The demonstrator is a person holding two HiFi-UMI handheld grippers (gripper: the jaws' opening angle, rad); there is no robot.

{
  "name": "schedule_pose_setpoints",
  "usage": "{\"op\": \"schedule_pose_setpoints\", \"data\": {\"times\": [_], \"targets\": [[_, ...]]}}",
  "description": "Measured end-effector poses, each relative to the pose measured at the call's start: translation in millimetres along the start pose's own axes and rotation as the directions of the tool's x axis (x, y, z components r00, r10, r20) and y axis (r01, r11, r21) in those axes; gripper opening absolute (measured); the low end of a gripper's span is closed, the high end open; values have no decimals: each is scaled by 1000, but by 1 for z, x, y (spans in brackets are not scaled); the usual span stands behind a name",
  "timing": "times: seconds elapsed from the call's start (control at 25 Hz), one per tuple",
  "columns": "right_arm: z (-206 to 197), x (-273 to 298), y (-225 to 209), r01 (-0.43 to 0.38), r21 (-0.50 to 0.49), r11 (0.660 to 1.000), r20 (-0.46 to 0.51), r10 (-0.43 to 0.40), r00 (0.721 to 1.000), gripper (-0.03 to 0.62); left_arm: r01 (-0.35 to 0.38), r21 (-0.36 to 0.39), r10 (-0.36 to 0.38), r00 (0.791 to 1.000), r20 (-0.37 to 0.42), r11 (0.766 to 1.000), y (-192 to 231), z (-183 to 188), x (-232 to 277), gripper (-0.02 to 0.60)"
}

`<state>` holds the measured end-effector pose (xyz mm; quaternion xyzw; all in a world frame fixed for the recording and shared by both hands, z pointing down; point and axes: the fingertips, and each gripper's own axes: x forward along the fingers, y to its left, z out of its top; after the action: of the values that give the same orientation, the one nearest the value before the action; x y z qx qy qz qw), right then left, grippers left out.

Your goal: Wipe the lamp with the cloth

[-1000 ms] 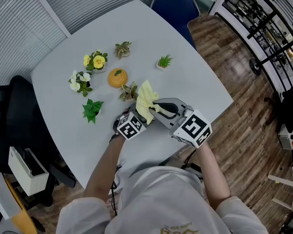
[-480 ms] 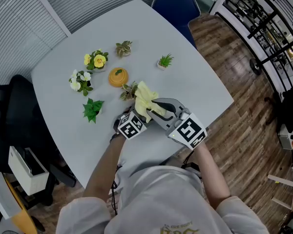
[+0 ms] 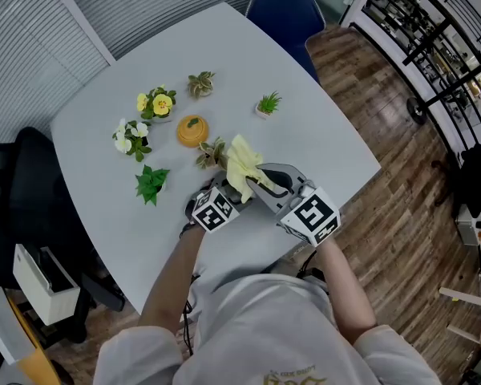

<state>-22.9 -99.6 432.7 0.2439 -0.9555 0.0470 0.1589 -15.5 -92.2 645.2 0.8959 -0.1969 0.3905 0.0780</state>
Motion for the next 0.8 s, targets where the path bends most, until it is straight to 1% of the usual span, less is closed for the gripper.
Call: {"op": "schedule_pose_setpoints", "data": {"times": [0.16, 0.4, 0.64, 0.8], "targets": [[0, -8, -4, 31, 44, 999, 15, -31, 999, 71, -1, 1, 1, 1000, -1, 1000, 0, 0, 0, 311], [-18, -22, -2, 55, 18, 998, -41, -54, 998, 66, 8, -6, -8, 1000, -10, 1000, 0, 0, 1, 311], [-31, -29, -8, 100, 3, 995, -99, -100, 990, 64, 7, -6, -7, 1000, -12, 1000, 0, -1, 1, 311], [-27, -41, -19, 151, 57, 987, -75, -146, 986, 64, 11, -4, -11, 1000, -13, 1000, -1, -1, 1, 311]]}}
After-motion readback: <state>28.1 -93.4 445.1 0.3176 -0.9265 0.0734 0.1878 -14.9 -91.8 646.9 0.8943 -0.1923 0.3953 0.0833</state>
